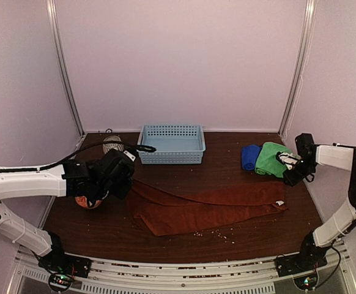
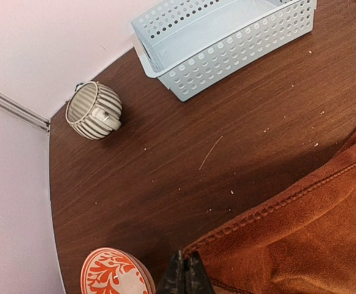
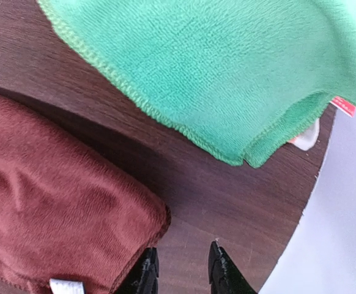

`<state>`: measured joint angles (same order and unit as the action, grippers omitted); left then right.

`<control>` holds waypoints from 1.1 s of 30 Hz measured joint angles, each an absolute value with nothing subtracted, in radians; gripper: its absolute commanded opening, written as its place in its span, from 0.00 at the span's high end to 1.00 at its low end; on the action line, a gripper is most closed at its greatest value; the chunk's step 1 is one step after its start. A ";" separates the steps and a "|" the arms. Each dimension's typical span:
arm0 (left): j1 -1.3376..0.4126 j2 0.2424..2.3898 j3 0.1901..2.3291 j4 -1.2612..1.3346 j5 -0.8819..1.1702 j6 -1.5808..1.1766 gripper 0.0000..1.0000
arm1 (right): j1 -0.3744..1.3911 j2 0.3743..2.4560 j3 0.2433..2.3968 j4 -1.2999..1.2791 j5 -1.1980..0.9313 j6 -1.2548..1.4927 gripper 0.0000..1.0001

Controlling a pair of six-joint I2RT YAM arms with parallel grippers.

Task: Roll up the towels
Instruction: Pick up the towel from the center of the board.

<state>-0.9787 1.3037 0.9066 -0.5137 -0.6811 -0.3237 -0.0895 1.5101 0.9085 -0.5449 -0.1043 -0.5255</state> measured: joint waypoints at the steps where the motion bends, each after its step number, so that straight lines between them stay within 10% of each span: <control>1: -0.979 1.303 0.906 -0.513 -0.681 -0.324 1.00 | -0.089 1.487 0.900 -0.548 -0.104 -0.533 0.72; 9: -0.979 1.303 0.903 -0.497 -0.680 -0.316 1.00 | -0.089 1.258 0.841 -0.625 -0.119 -0.676 0.79; 33: -0.979 1.310 0.903 -0.483 -0.677 -0.302 1.00 | -0.089 1.453 0.756 -0.762 -0.201 -0.858 0.76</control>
